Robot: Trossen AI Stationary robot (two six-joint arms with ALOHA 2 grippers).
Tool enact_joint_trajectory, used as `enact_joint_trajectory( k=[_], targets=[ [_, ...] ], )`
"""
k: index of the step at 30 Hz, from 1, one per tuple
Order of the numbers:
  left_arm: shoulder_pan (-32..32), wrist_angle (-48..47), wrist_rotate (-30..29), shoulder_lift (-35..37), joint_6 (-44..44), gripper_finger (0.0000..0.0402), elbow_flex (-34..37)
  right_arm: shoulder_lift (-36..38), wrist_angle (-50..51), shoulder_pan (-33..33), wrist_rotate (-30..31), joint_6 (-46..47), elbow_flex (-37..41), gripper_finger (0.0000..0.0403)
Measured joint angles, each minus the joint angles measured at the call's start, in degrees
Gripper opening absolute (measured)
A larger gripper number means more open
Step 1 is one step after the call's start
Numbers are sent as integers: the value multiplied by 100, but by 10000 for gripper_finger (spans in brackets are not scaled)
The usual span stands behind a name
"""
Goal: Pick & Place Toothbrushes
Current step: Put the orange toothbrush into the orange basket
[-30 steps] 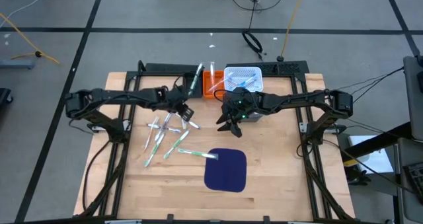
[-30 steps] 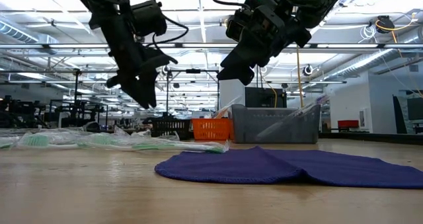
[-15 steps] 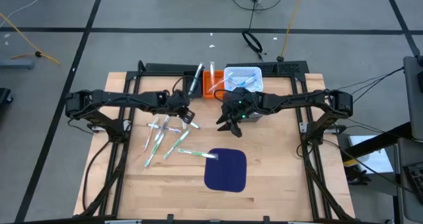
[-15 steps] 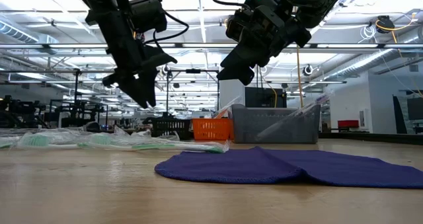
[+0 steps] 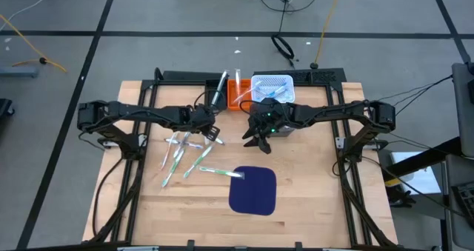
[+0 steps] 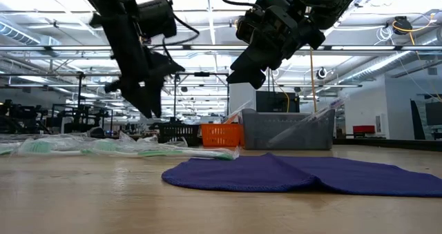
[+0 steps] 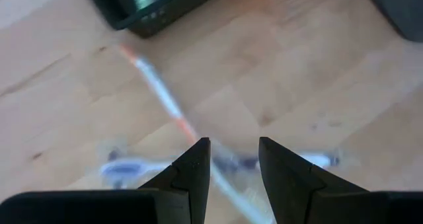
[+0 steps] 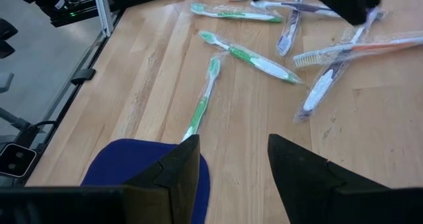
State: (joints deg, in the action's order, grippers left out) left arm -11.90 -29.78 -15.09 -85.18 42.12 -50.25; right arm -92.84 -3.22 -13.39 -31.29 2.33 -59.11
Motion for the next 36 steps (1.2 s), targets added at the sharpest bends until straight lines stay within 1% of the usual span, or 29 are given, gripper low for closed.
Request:
enact_joint_trajectory(
  k=[9, 25, 26, 28, 31, 32, 36],
  targets=[
    [-62, -14, -18, -549, 43, 131, 6, -2, -24, 0, -2, 0, 0, 171],
    [-304, 148, 2, -1130, 46, 128, 6, -2, -41, 0, -2, 0, 2, 171],
    [-304, 149, 0, -1131, 59, 121, 6, -2, -39, 0, -2, -2, 2, 171],
    [-302, 150, 0, -1129, 64, 94, 6, -2, -38, 0, -2, 3, 2, 171],
    [-302, 128, -5, -1128, 68, 29, 6, -2, -29, 0, -2, 37, 2, 171],
    [-299, 106, -4, -1126, 59, 16, 6, -2, -28, 0, -2, 37, 2, 171],
    [-216, 132, -4, -1116, 89, 11, 6, -2, -25, 0, -2, 39, 4, 171]
  ],
)
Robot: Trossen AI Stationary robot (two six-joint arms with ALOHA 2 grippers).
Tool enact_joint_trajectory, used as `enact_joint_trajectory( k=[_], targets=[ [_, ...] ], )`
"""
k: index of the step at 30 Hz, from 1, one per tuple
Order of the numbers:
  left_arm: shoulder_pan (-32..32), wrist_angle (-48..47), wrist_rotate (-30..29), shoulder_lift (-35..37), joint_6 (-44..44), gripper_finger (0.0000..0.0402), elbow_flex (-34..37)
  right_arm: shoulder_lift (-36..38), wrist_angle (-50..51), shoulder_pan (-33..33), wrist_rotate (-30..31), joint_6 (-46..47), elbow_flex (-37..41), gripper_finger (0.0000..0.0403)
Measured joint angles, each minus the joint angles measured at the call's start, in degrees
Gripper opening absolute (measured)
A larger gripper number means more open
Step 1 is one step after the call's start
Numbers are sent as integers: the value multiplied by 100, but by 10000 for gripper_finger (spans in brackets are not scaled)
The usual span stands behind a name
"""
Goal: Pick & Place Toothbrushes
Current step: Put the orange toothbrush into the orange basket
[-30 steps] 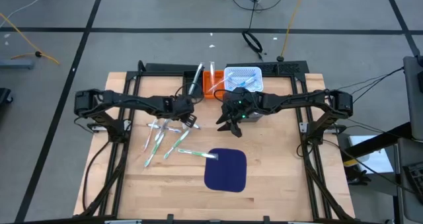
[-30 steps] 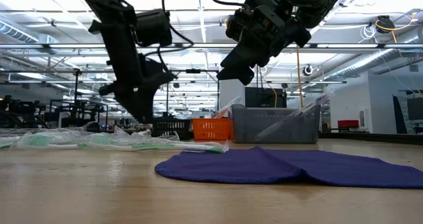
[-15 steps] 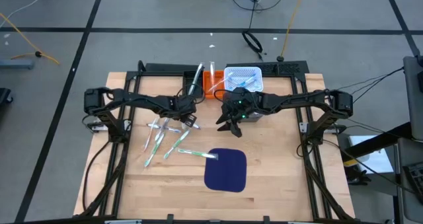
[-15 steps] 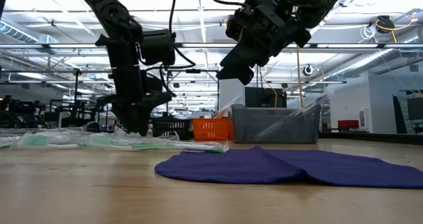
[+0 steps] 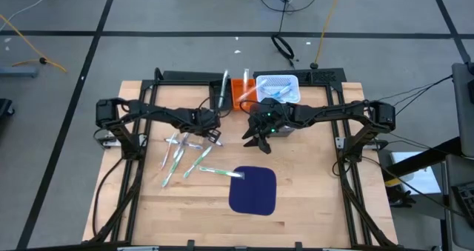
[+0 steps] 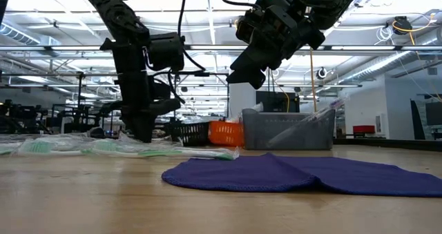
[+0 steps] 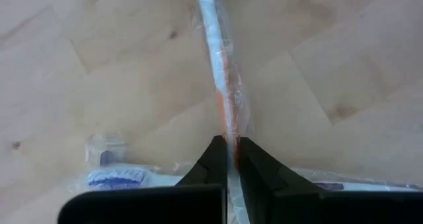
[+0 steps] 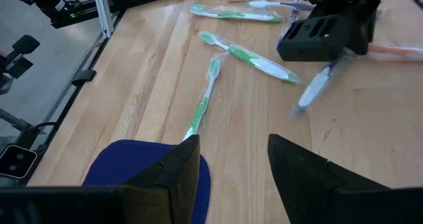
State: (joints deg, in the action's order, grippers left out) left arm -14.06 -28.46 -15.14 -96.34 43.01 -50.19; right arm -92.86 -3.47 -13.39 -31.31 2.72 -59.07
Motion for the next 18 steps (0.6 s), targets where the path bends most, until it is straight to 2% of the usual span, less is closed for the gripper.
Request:
enact_joint_trajectory(
  k=[5, 10, 13, 18],
  targets=[
    [200, -334, 68, 305, 265, 9, 0, 0, -2, 0, 9, -25, 0, 171],
    [308, -1193, -616, 837, 671, 6, 0, 0, -6, 0, 20, -35, 0, 171],
    [448, -1353, -911, 1258, 813, 7, 0, 0, -6, 0, 34, -44, 0, 171],
    [900, -865, -1452, 1983, 478, 7, -2, 0, -192, 0, 824, -31, 9, 171]
  ],
)
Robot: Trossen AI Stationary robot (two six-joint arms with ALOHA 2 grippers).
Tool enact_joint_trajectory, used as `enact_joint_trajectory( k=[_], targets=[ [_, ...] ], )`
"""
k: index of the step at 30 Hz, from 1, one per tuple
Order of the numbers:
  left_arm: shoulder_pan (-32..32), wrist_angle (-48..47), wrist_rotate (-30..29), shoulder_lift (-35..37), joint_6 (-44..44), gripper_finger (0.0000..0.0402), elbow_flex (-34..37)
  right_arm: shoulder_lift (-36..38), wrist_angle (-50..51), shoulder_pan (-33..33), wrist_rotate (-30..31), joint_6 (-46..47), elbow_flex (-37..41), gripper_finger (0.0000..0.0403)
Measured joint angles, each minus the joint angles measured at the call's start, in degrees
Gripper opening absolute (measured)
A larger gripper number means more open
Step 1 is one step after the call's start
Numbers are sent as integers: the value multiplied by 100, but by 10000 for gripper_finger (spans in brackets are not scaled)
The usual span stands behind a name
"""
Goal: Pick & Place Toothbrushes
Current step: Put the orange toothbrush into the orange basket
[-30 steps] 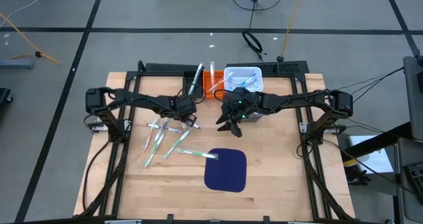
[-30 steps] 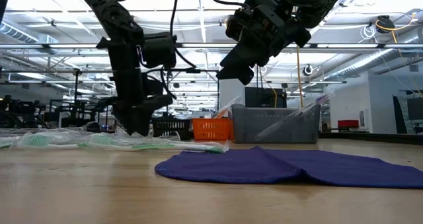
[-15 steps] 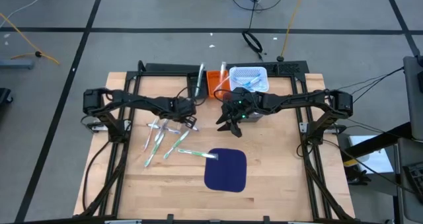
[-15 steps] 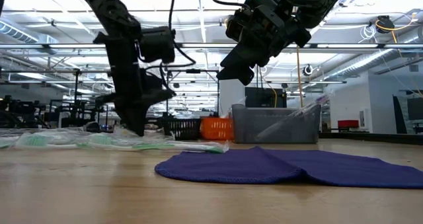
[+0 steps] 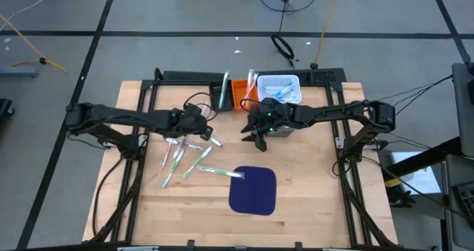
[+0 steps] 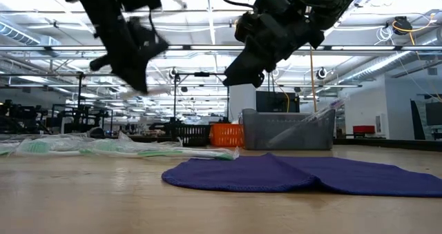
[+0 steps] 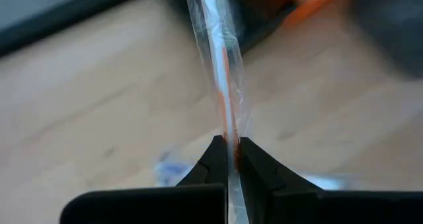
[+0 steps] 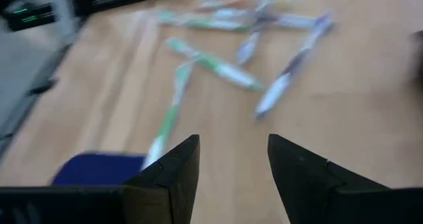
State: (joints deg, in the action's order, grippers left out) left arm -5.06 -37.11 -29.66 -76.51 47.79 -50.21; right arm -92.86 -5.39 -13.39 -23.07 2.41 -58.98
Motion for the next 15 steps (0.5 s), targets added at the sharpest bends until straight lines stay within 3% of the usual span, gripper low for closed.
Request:
enact_joint_trajectory(
  k=[5, 15],
  targets=[
    [397, 960, -231, 430, -875, 4, -1, 0, -675, -11, 504, 49, 0, 171],
    [768, 2478, -237, 393, -2190, 8, -1, 0, -2162, -199, 505, 877, 0, 171]
  ],
)
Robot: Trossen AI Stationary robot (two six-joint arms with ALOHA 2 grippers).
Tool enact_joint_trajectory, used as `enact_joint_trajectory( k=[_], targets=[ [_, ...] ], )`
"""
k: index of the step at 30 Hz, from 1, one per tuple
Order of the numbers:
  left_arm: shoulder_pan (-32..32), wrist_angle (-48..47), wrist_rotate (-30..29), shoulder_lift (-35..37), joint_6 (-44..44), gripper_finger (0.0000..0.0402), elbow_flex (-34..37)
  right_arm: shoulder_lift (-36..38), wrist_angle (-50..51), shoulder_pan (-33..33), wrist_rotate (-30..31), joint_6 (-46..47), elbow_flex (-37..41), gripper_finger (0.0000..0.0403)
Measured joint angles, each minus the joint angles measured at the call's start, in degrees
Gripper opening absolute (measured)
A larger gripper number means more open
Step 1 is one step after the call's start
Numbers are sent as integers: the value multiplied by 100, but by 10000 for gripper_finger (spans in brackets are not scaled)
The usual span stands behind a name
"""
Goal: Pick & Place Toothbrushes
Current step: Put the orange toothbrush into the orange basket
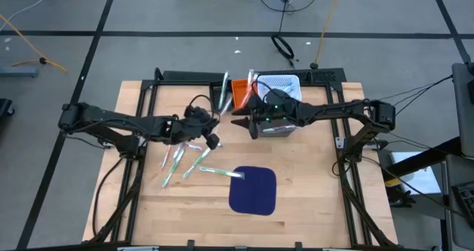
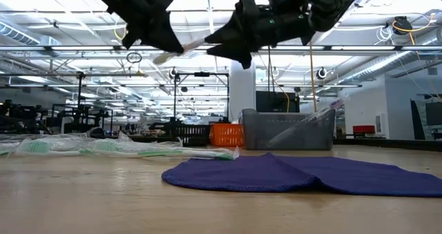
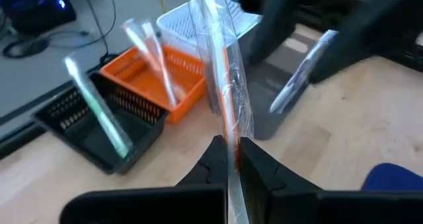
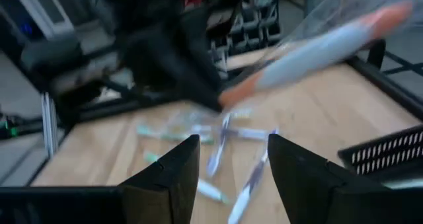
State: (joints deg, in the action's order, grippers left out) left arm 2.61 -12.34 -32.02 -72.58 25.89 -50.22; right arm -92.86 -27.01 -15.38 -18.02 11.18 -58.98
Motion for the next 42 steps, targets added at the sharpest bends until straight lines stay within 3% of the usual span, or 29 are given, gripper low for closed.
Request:
enact_joint_trajectory(
  k=[27, 30, 35, 42],
  targets=[
    [234, 964, -102, -251, -672, 5, -3, -92, -1035, -251, -14, 633, -7, 166],
    [218, 1055, -106, -335, -670, 9, -2, -94, -1167, -253, -20, 623, -7, 136],
    [173, 1022, -117, -403, -651, 27, 5, -84, -1208, -242, -153, 417, -16, 23],
    [77, 1009, -152, -425, -803, 29, -4, -89, -1054, -376, -101, 179, -13, 19]
  ],
)
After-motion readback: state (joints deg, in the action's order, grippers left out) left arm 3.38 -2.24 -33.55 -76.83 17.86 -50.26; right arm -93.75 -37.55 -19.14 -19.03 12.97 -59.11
